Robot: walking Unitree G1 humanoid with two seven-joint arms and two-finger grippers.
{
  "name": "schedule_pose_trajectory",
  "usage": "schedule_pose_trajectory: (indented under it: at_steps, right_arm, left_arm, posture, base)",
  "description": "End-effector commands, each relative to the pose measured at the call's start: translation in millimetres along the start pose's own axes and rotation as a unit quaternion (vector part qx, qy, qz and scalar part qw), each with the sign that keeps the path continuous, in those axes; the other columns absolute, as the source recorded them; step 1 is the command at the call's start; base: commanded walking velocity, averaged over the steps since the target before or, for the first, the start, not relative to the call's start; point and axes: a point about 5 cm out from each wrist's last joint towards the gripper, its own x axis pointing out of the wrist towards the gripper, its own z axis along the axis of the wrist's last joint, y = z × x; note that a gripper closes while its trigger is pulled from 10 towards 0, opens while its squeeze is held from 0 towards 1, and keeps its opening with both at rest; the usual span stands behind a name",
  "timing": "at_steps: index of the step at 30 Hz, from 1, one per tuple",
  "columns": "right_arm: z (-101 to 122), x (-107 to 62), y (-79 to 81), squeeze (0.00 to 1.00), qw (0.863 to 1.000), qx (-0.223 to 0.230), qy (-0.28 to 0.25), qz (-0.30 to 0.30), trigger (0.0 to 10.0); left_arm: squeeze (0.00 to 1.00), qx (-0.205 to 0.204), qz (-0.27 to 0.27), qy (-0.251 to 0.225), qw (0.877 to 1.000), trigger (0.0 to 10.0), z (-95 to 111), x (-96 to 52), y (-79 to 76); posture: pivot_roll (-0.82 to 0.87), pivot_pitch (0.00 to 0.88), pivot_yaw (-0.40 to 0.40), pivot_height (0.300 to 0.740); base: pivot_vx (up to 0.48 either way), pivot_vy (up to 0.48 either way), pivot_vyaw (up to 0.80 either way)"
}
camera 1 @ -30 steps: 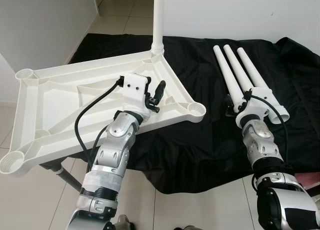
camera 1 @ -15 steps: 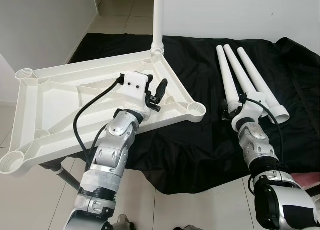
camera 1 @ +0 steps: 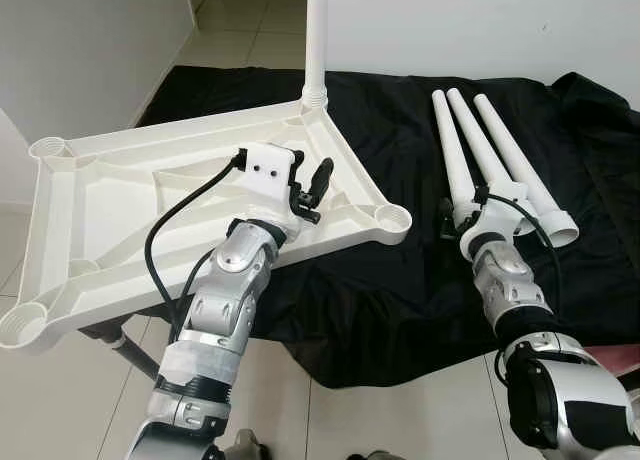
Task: Building children table
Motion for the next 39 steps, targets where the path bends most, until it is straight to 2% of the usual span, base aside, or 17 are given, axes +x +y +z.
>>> schedule_pose_trajectory:
  at_steps: [1,25,26,27,28,30,32,39]
  right_arm:
    - [-7.2,-1.2,2.0,0.0,1.0,-0.007,0.015,0.002,10.0]
    - [-14.7,-0.4,3.8,0.0,0.999,-0.029,0.039,0.007,10.0]
    - [-15.1,-0.4,4.2,0.0,0.999,-0.03,0.039,0.009,9.5]
    - [-15.8,-0.5,4.8,0.0,0.999,-0.03,0.041,0.013,4.8]
    - [-17.0,-0.8,4.6,0.0,0.999,-0.029,0.044,0.012,0.6]
    - [-17.9,-0.9,4.4,0.0,0.998,-0.028,0.046,0.01,0.6]
    - [-21.4,-1.8,4.1,0.0,0.998,-0.014,0.054,0.005,0.0]
    - [-27.0,-3.6,6.6,0.0,0.998,-0.001,0.065,0.014,0.0]
  left_arm:
    - [0.0,-0.002,-0.03,0.002,1.0,10.0,-0.8,-2.0,-4.9]
    - [0.0,0.003,-0.028,-0.001,1.0,10.0,2.0,-2.5,-5.0]
    - [0.0,0.003,-0.029,-0.001,1.0,10.0,2.0,-2.2,-5.2]
    - [0.0,0.003,-0.029,-0.001,1.0,10.0,2.2,-2.0,-5.5]
    - [0.0,0.003,-0.03,-0.001,1.0,10.0,2.4,-1.9,-5.9]
    - [0.0,0.003,-0.031,-0.002,1.0,10.0,2.6,-1.9,-6.1]
    - [0.0,0.008,-0.034,0.0,0.999,10.0,2.5,-1.9,-5.3]
    - [0.0,0.015,-0.032,0.0,0.999,10.0,3.4,-0.3,-1.6]
  posture:
    - [0.04,0.058,-0.014,0.74]
    - [0.05,0.052,-0.03,0.74]
    - [0.05,0.051,-0.029,0.74]
    - [0.05,0.052,-0.027,0.74]
    - [0.05,0.05,-0.026,0.74]
    - [0.05,0.05,-0.026,0.74]
    - [0.05,0.046,-0.025,0.74]
    - [0.05,0.042,-0.023,0.74]
  base:
    - [0.0,0.0,0.0]
    - [0.0,0.0,0.0]
    - [0.0,0.0,0.0]
    - [0.0,0.0,0.0]
    - [0.0,0.0,0.0]
    - [0.0,0.0,0.0]
    - [0.0,0.0,0.0]
    - [0.0,0.0,0.0]
